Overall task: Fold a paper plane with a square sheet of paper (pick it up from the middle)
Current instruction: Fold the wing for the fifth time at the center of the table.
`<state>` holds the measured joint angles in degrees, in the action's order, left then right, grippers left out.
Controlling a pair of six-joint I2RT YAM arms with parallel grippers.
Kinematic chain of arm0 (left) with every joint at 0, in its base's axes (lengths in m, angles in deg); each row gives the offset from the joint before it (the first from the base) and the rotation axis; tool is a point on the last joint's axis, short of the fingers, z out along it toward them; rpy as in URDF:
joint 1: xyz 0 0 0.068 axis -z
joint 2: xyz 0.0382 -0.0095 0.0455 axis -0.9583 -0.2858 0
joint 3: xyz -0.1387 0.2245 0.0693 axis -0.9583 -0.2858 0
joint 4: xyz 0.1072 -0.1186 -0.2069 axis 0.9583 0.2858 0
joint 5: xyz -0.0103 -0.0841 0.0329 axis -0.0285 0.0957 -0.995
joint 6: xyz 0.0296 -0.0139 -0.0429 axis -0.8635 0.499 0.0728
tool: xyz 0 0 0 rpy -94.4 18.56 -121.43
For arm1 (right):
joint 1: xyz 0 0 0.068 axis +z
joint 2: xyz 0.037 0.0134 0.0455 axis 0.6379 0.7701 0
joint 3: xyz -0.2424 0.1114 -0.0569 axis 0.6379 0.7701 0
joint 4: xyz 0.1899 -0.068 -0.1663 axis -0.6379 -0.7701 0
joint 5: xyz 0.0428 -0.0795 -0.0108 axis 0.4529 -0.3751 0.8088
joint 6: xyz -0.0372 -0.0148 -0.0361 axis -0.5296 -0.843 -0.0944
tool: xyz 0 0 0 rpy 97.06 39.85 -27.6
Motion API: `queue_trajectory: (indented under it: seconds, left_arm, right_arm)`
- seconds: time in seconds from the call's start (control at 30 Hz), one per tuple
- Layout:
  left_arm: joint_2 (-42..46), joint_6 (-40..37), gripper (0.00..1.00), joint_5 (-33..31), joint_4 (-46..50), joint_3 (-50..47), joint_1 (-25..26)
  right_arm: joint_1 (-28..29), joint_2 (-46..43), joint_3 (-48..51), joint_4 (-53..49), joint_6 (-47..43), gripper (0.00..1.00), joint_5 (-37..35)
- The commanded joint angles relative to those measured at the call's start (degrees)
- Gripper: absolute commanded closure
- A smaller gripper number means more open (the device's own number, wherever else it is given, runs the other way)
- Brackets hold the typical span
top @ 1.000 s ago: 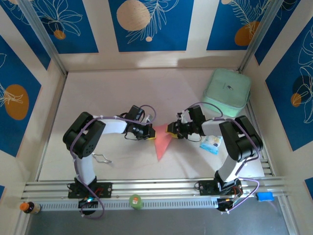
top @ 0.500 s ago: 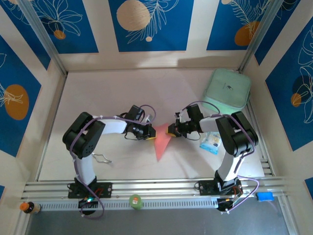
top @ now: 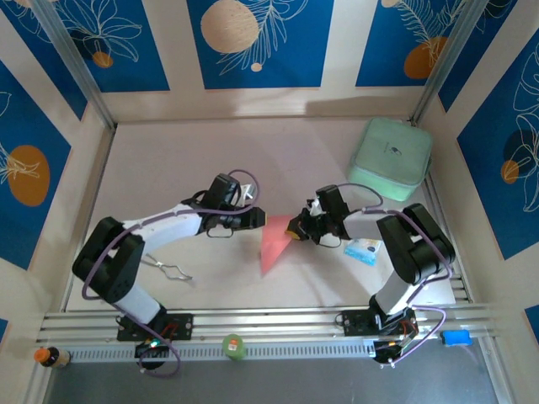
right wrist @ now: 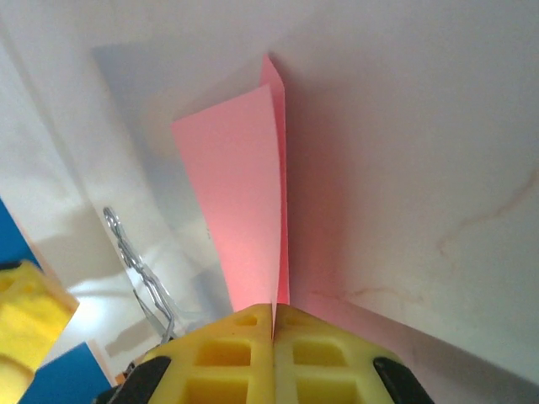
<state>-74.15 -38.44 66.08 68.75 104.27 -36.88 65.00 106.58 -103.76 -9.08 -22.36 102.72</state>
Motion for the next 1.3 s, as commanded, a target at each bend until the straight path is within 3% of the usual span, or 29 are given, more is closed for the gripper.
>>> queue_trajectory:
  seconds: [0.0,0.17,0.33,0.53,0.93,1.27]
  left_arm:
    - [3.8,-4.7,0.67,-6.7,2.9,-2.3,3.7]
    - [7.6,-9.4,0.62,-16.6,2.4,-5.5,11.3]
    - [6.7,-14.5,0.57,-24.0,3.3,-5.0,18.3]
    - [0.4,-18.2,0.55,-27.2,6.9,0.0,23.0]
    - [-6.4,-18.5,0.54,-32.5,9.8,3.4,24.9]
    - [-8.5,-19.1,0.56,-32.9,10.7,4.2,25.0]
  right_arm:
    - [2.0,-3.1,1.9,1.2,10.2,0.97,-7.8]
    - [4.7,-6.9,3.8,-0.1,16.3,0.98,-14.9]
    - [5.8,-8.7,4.3,-0.9,17.8,0.98,-17.3]
    - [6.3,-8.6,3.6,-0.6,17.1,0.97,-16.4]
    - [6.3,-9.2,2.5,-0.6,14.4,0.90,-14.6]
    - [6.1,-9.2,2.7,0.1,14.7,0.97,-13.9]
